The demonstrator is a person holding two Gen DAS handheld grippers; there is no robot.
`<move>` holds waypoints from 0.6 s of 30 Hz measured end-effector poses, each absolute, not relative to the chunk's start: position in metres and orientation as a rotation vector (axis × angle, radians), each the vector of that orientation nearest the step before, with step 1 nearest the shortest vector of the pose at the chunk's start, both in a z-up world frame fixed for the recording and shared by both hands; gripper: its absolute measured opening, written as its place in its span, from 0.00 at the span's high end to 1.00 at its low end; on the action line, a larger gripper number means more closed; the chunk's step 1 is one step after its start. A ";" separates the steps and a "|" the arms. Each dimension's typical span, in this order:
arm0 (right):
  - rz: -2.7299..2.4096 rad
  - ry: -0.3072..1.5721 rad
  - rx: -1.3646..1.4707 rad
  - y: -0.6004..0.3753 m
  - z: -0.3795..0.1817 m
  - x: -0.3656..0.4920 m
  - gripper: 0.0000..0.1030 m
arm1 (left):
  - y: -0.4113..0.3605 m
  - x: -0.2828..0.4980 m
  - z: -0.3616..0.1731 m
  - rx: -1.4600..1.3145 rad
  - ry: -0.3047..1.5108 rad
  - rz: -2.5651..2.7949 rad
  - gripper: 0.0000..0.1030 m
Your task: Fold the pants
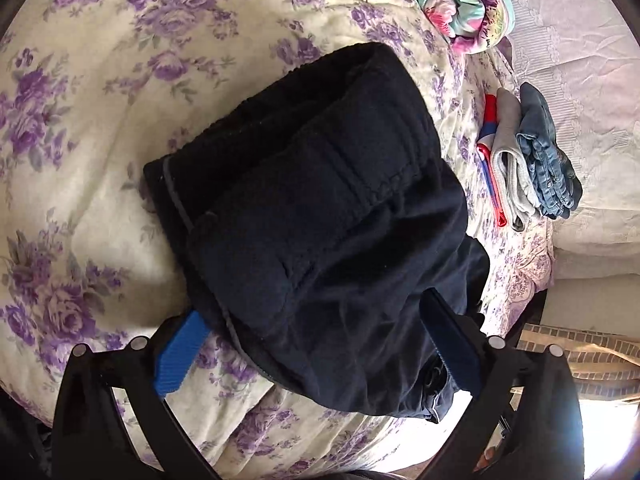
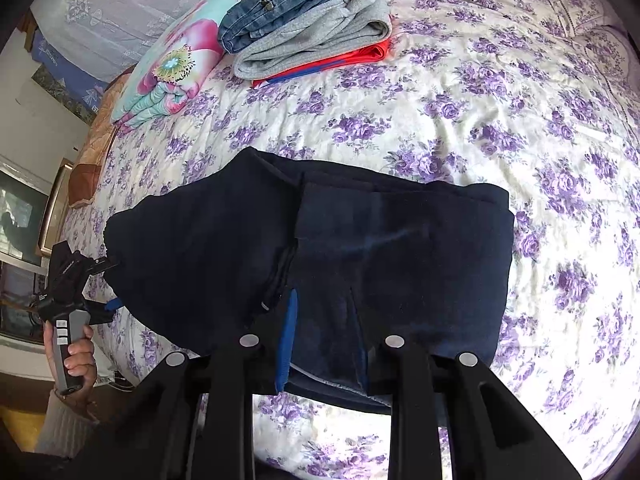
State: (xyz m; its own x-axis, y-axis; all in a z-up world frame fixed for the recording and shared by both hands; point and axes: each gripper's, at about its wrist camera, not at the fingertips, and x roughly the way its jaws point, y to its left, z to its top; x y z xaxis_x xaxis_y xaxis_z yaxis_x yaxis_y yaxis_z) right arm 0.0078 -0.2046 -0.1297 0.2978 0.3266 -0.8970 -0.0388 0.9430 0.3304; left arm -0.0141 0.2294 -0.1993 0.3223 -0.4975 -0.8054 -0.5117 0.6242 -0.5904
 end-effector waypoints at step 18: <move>0.591 1.307 0.084 -0.058 -0.168 0.059 0.74 | 0.204 0.011 -0.194 -0.739 1.371 -0.094 0.42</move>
State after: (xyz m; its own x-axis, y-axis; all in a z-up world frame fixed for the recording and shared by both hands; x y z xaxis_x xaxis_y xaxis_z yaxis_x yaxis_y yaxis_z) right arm 0.0586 -0.0580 -0.1683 0.1365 0.4537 -0.8806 -0.3611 0.8506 0.3823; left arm 0.0107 0.2035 -0.1940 0.2329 -0.4720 -0.8503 -0.3519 0.7742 -0.5261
